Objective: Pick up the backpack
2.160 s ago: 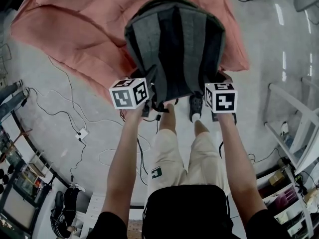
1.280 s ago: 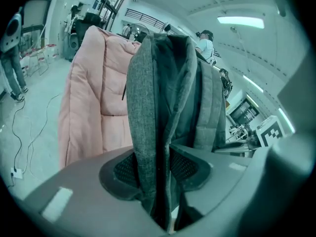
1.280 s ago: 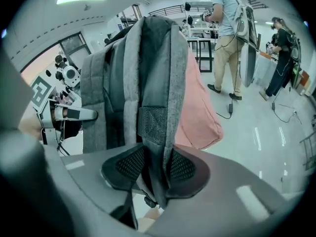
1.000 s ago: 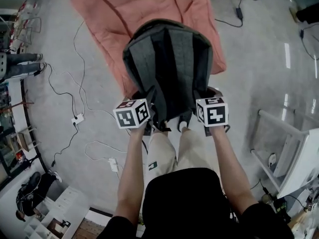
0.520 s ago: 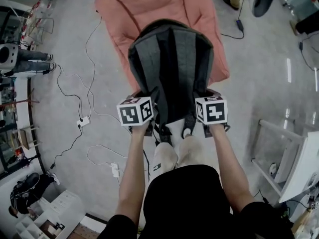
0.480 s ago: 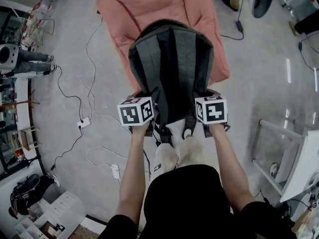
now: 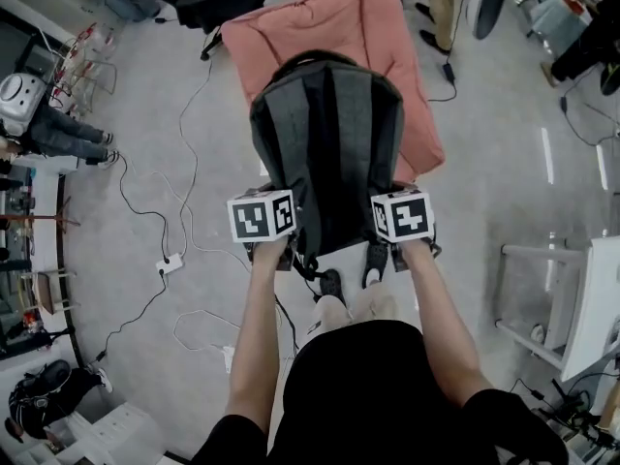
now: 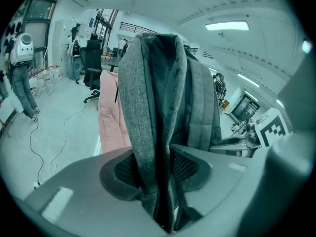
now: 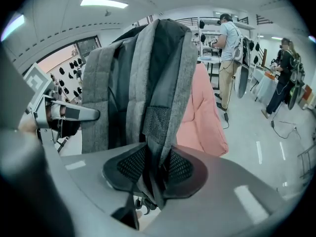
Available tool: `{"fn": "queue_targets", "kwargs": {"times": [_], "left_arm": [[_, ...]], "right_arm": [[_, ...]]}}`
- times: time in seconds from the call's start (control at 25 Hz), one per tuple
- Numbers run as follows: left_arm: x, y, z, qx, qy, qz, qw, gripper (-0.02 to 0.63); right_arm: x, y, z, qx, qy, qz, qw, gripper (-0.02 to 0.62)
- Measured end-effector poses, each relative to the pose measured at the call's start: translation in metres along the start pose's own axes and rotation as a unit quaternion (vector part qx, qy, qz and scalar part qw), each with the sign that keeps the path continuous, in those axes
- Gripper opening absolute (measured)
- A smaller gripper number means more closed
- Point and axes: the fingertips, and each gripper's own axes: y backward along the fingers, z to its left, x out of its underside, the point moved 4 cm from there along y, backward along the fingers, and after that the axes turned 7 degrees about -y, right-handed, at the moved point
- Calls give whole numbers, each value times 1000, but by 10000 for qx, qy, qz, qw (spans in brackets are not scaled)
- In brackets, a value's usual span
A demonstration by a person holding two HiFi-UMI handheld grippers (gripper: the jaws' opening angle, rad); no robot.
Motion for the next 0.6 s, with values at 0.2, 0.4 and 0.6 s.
{"fn": "queue_targets", "kwargs": {"times": [0.2,0.4,0.6], "left_arm": [[-9,36,2,14,-238,-135,9996,143],[-21,62,-1,55,-489,-227,9985,144],[-27,82,-16,129,-681,-444,9966,146]], "right_arm": [[-3,26,29,160,-11,-220,9996,109],[-10,51,48,298,-11,-417,9987,106],[-14,80,52,492,54,-660,9966,103]]}}
